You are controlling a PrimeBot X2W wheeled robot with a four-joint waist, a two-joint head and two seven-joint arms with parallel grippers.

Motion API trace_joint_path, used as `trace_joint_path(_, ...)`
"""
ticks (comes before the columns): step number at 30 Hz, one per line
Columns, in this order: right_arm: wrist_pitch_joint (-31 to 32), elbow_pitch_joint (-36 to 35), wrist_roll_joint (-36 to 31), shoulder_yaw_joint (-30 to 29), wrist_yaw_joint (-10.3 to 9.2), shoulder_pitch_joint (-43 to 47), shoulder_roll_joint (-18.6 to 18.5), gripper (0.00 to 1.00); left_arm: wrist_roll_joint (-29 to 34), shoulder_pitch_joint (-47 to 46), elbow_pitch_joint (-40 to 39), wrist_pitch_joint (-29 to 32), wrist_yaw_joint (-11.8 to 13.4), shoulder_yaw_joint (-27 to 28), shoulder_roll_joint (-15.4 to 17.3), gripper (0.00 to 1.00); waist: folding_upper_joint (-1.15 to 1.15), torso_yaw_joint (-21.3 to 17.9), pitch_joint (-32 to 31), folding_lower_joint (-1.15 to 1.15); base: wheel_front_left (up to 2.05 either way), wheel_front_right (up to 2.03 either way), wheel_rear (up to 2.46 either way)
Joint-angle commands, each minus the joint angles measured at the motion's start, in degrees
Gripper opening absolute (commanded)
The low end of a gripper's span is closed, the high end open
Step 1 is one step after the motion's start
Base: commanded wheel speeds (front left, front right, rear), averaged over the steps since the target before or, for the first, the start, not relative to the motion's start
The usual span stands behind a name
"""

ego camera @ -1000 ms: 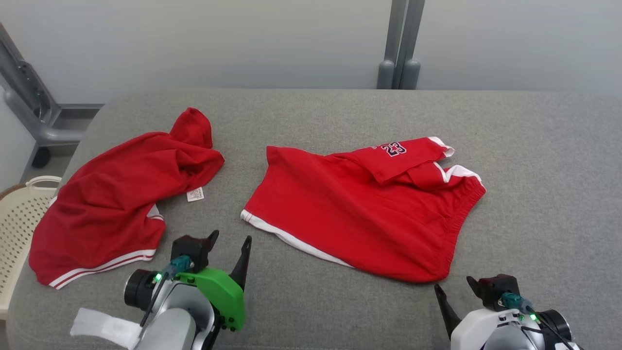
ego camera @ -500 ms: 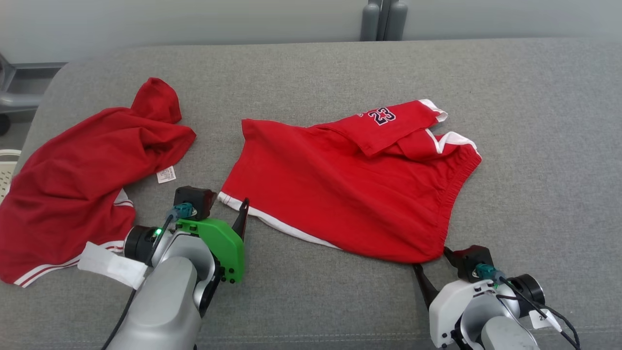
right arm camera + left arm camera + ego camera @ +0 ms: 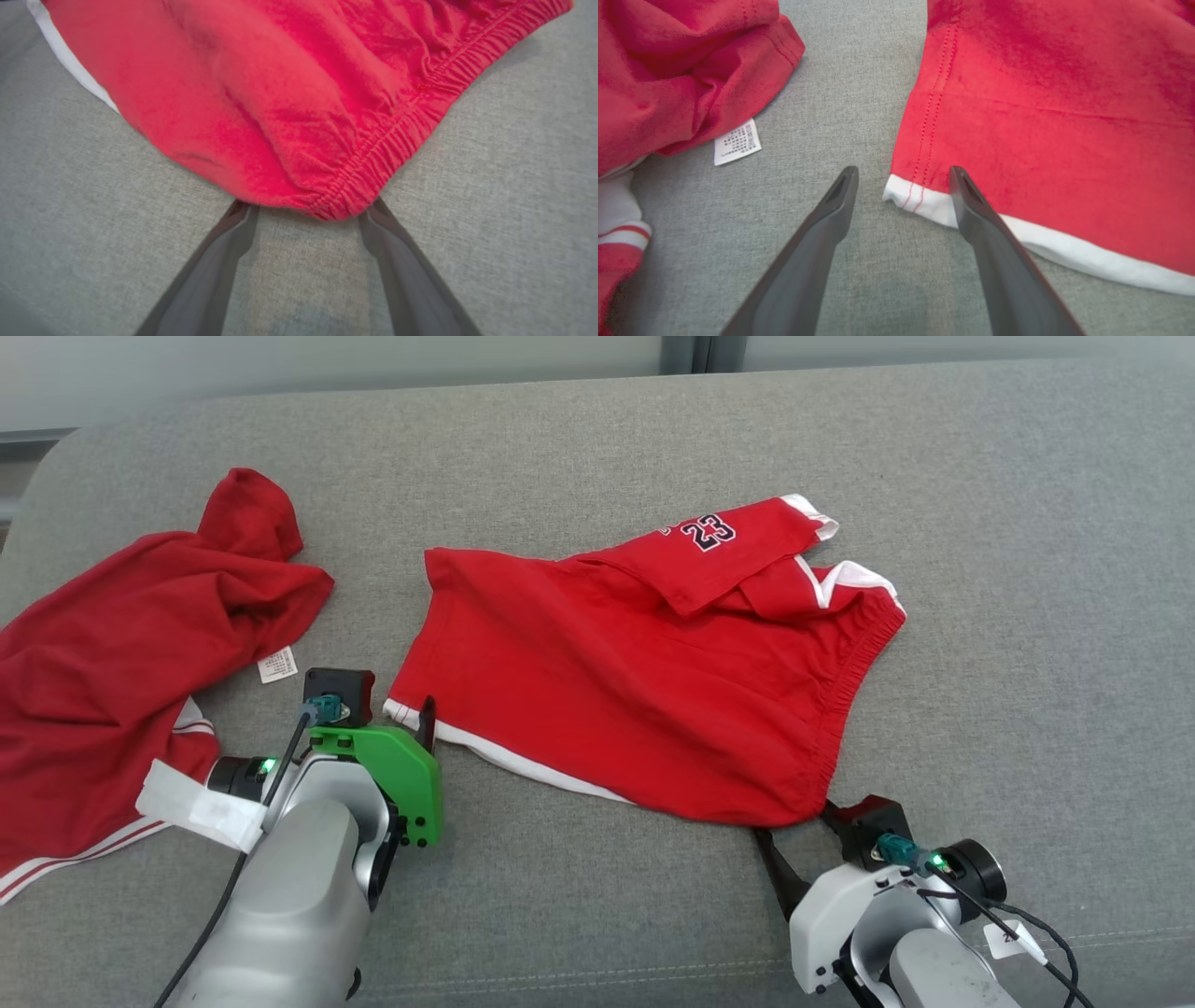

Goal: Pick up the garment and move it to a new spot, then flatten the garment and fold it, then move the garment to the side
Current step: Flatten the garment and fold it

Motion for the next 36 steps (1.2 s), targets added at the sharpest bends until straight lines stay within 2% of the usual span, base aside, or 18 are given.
trace_joint_path(1, -0.92, 0.14, 0.02, 1.10, -0.02, -0.70, -0.10, 1.00, -0.26, -2.21, 1.64, -0.49, -0.46, -0.32, -0.09, 0.96, 0.00, -0.75, 0.92, 0.00, 0.00, 0.00, 0.00)
trace_joint_path(2, -1.16, -0.04, -0.12, 1.29, -0.02, -0.89, -0.09, 1.00, -0.35, -2.63, 2.14, -0.57, -0.49, -0.38, -0.08, 0.88, 0.00, -0.82, 1.10, 0.00, 0.00, 0.00, 0.00)
trace_joint_path(3, -1.16, -0.04, -0.12, 1.29, -0.02, -0.89, -0.09, 1.00, -0.35, -2.63, 2.14, -0.57, -0.49, -0.38, -0.08, 0.88, 0.00, -0.82, 1.10, 0.00, 0.00, 0.00, 0.00)
trace_joint_path(5, -1.65, -0.38, -0.25, 1.73, -0.02, -1.19, -0.09, 1.00, -0.26, -3.34, 3.22, -0.70, -0.72, -0.59, 0.02, 0.75, 0.00, -0.93, 1.43, 0.00, 0.00, 0.00, 0.00)
trace_joint_path(6, -2.00, -0.58, -0.38, 1.93, -0.02, -1.27, -0.09, 1.00, -0.36, -3.63, 3.67, -0.80, -0.76, -0.62, -0.01, 0.56, 0.00, -0.95, 1.56, 0.00, 0.00, 0.00, 0.00)
trace_joint_path(7, -2.11, -0.73, -0.42, 2.11, -0.02, -1.31, -0.09, 1.00, -0.39, -3.88, 4.26, -0.68, -0.68, -0.68, -0.04, 0.48, 0.00, -0.97, 1.65, 0.00, 0.00, 0.00, 0.00)
trace_joint_path(12, -2.45, -0.75, -0.31, 2.72, -0.02, -1.40, -0.09, 1.00, -1.17, -4.68, 6.64, -0.69, 0.05, -0.60, -0.31, 0.17, 0.00, -0.93, 1.85, 0.00, 0.00, 0.00, 0.00)
trace_joint_path(14, -2.49, -0.77, -0.29, 2.80, -0.02, -1.42, -0.09, 1.00, -1.53, -4.71, 7.22, -0.94, 0.05, -0.74, -0.39, 0.00, 0.00, -0.83, 1.85, 0.00, 0.00, 0.00, 0.00)
trace_joint_path(15, -2.59, -0.89, -0.18, 2.97, -0.02, -1.49, -0.09, 0.86, -1.61, -4.73, 7.47, -1.16, -0.01, -0.82, -0.44, 0.00, 0.00, -0.78, 1.82, 0.00, 0.00, 0.00, 0.00)
trace_joint_path(16, -2.92, -1.20, -0.34, 2.92, -0.02, -1.69, -0.09, 0.40, -1.83, -4.69, 7.68, -1.25, -0.12, -0.85, -0.49, 0.00, 0.00, -0.74, 1.78, 0.00, 0.00, 0.00, 0.00)
trace_joint_path(17, -3.02, -1.28, -0.40, 2.81, -0.02, -1.80, -0.09, 0.00, -2.09, -4.64, 7.93, -1.41, -0.25, -0.83, -0.54, 0.00, 0.00, -0.70, 1.70, 0.00, 0.00, 0.00, 0.00)
trace_joint_path(26, -3.98, -4.49, -2.80, -0.77, -0.02, -0.35, -0.11, 0.00, -4.16, -5.06, 8.18, -4.23, -0.95, -0.67, -0.85, 0.00, 0.00, -0.10, 0.08, 0.00, 0.00, 0.00, 0.00)
trace_joint_path(33, -2.36, -10.47, -5.68, -4.27, -0.02, 2.54, -0.16, 0.00, -5.57, -5.40, 8.46, -5.55, -1.10, -0.51, -0.92, 0.00, 0.00, -0.18, -1.85, 0.00, 0.00, 0.00, 0.00)
trace_joint_path(36, -1.32, -13.87, -4.86, -5.62, -0.02, 3.66, -0.13, 0.00, -6.42, -5.55, 8.27, -6.26, -1.37, -0.24, -0.93, 0.00, 0.00, -0.40, -2.96, 0.00, 0.00, 0.00, 0.00)
